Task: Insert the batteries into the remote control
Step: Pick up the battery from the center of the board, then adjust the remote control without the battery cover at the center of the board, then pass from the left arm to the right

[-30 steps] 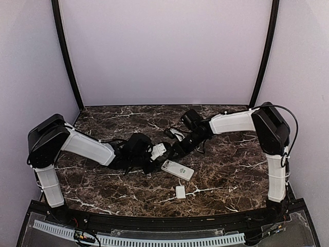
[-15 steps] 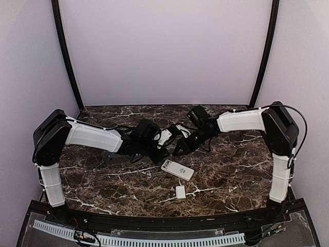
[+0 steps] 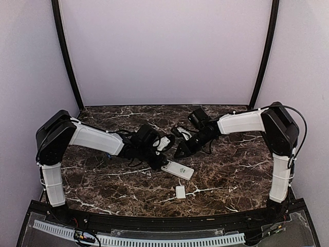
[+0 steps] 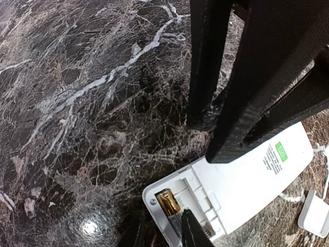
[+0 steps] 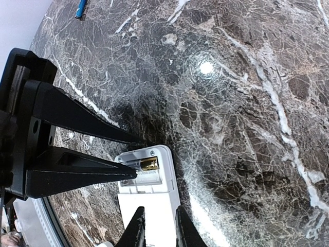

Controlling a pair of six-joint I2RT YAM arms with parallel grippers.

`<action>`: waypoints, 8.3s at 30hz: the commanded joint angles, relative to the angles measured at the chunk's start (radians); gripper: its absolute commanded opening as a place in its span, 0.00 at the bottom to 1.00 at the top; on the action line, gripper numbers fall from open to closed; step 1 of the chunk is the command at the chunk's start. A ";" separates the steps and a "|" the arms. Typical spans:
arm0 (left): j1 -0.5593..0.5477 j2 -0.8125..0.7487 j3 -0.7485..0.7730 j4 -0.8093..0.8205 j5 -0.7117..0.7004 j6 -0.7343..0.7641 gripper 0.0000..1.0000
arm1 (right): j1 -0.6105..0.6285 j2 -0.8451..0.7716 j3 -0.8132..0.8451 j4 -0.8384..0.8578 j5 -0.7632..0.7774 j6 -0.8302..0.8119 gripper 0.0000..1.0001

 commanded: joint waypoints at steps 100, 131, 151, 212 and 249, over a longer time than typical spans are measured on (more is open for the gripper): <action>0.061 -0.612 -0.218 0.292 0.119 -0.101 0.00 | -0.038 -0.533 -0.138 0.248 -0.035 0.026 0.21; 0.210 -0.660 -0.387 0.359 -0.061 -0.310 0.00 | 0.230 0.014 0.111 -0.252 0.513 -0.333 0.89; 0.210 -0.653 -0.376 0.366 -0.065 -0.260 0.00 | 0.252 0.045 0.043 -0.209 0.501 -0.557 0.54; -0.030 -0.680 -0.224 0.231 0.019 0.671 0.00 | 0.211 -0.411 0.189 -0.019 0.177 0.195 0.54; -0.028 -0.723 -0.237 0.189 0.071 0.520 0.86 | 0.136 -0.385 0.317 -0.166 -0.046 0.013 0.00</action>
